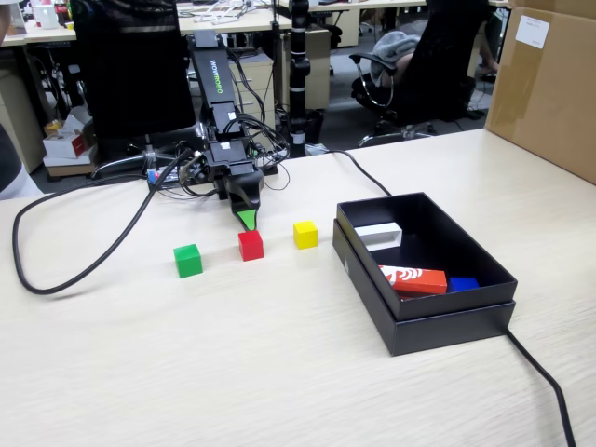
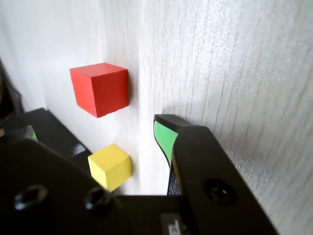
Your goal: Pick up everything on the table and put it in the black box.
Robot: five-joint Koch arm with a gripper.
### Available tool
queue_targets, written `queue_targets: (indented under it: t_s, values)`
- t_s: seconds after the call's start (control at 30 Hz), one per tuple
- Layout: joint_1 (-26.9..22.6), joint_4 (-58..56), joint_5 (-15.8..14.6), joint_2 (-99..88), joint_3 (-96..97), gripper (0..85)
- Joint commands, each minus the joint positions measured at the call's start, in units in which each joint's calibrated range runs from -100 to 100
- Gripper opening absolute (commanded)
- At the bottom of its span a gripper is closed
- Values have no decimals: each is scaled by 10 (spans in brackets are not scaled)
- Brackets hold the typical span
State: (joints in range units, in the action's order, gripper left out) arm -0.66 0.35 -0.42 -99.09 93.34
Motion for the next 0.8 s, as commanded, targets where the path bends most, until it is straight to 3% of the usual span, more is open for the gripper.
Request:
queue_targets:
  t_s: [0.0,0.1,0.37,0.63,0.77]
  values:
    - [3,-115,-13,1,-44,476]
    - [0,-244,-35,0,-144,477]
    - [-24,-430,-61,-6,-317,477]
    - [-25,-676,-66,-2,-567,479]
    - [3,-699,-48,-2,-602,475]
